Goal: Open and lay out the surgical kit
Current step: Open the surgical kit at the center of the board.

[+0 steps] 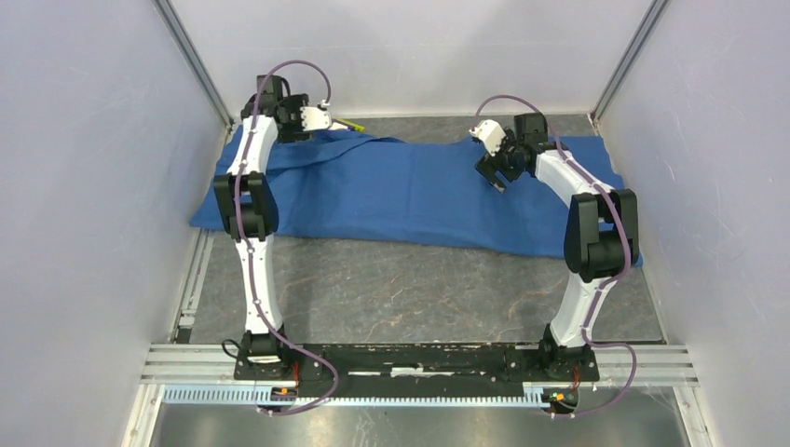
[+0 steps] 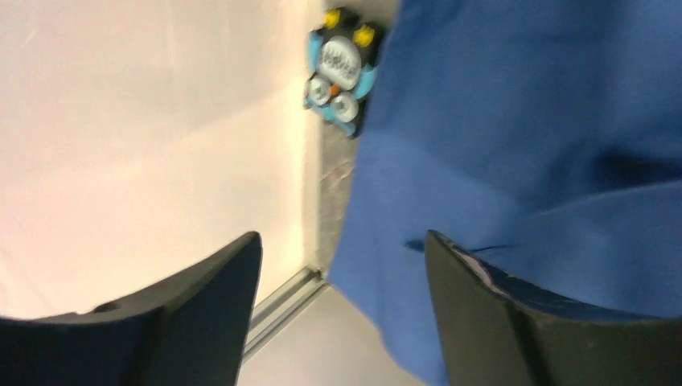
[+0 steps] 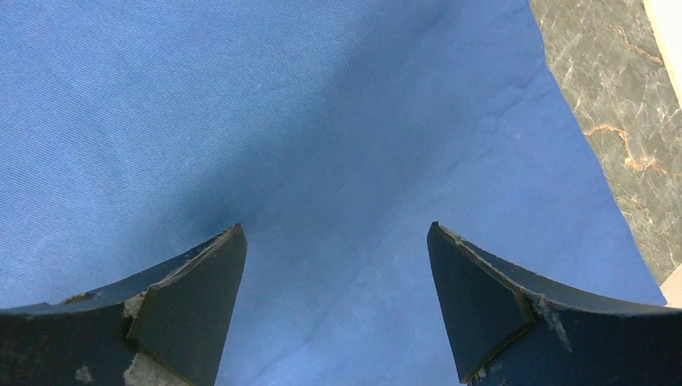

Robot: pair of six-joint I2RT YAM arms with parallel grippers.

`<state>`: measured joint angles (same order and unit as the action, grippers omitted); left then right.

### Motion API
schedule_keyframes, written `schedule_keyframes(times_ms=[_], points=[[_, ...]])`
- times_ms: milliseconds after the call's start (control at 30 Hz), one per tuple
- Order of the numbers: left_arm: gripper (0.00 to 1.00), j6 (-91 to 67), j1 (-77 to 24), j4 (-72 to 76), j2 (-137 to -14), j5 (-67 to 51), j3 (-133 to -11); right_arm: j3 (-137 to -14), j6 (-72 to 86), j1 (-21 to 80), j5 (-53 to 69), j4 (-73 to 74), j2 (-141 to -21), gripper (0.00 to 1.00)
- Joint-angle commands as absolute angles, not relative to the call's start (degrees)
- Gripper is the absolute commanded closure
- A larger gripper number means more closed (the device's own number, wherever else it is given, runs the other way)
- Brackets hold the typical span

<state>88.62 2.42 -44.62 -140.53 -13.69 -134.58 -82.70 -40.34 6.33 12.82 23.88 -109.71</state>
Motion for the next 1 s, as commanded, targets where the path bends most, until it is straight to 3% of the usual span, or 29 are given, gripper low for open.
schedule_keyframes(times_ms=[0,200,433,600,767,967], points=[[0.1,84.7,4.13,-28.0,-141.41,-8.01,-132.2,-84.4,-40.27,6.32,11.45,23.67,-110.53,0.09],[0.04,82.44,4.13,-23.91,-138.48,-7.18,-127.61,-85.63,-39.8,6.36,11.52,24.27,-111.35,0.09],[0.0,74.3,3.95,-29.55,-129.25,-12.01,-123.24,-88.27,-40.99,6.81,21.24,28.56,-109.22,0.07],[0.0,58.91,1.72,-40.91,-124.13,-19.05,-124.1,-90.23,-36.61,9.76,19.97,24.83,-108.68,0.06],[0.0,45.5,-7.43,-40.2,-122.28,-13.61,-118.97,-101.46,-24.02,11.59,17.01,19.19,-115.64,0.06],[0.0,12.72,-10.28,-37.2,-132.19,-14.32,-132.67,-113.16,-10.66,12.23,15.55,14.81,-123.8,0.07]])
